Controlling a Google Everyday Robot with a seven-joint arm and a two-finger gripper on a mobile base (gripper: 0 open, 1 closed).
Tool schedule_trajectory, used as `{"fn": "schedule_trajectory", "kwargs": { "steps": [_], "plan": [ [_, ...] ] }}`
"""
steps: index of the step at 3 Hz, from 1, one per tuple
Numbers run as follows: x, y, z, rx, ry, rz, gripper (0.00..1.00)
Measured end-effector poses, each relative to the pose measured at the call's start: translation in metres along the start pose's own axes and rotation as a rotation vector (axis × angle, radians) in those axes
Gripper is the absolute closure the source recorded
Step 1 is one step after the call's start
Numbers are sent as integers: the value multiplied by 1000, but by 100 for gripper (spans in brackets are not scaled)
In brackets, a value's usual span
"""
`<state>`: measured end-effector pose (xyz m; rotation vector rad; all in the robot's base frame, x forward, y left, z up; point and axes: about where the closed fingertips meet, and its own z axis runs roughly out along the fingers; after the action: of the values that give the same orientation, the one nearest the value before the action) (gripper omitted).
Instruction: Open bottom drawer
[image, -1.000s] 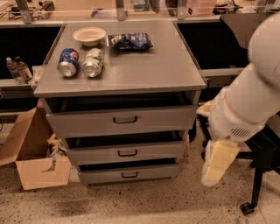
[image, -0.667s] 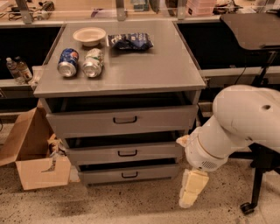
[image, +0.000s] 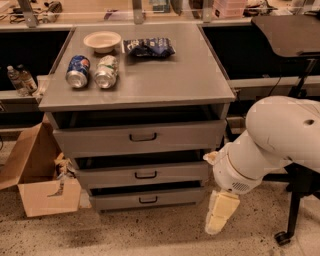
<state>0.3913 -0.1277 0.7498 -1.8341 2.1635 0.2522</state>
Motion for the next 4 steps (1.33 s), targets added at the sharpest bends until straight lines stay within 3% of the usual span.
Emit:
{"fn": "schedule_trajectory", "kwargs": {
  "steps": [1,2,3,4],
  "plan": [
    [3,0,11,-13,-16,-6,0],
    [9,-4,81,-65,-35,-66,0],
    [10,-18,170,-86,-85,-155,0],
    [9,-41,251,-67,-167,-188,0]
  ]
}}
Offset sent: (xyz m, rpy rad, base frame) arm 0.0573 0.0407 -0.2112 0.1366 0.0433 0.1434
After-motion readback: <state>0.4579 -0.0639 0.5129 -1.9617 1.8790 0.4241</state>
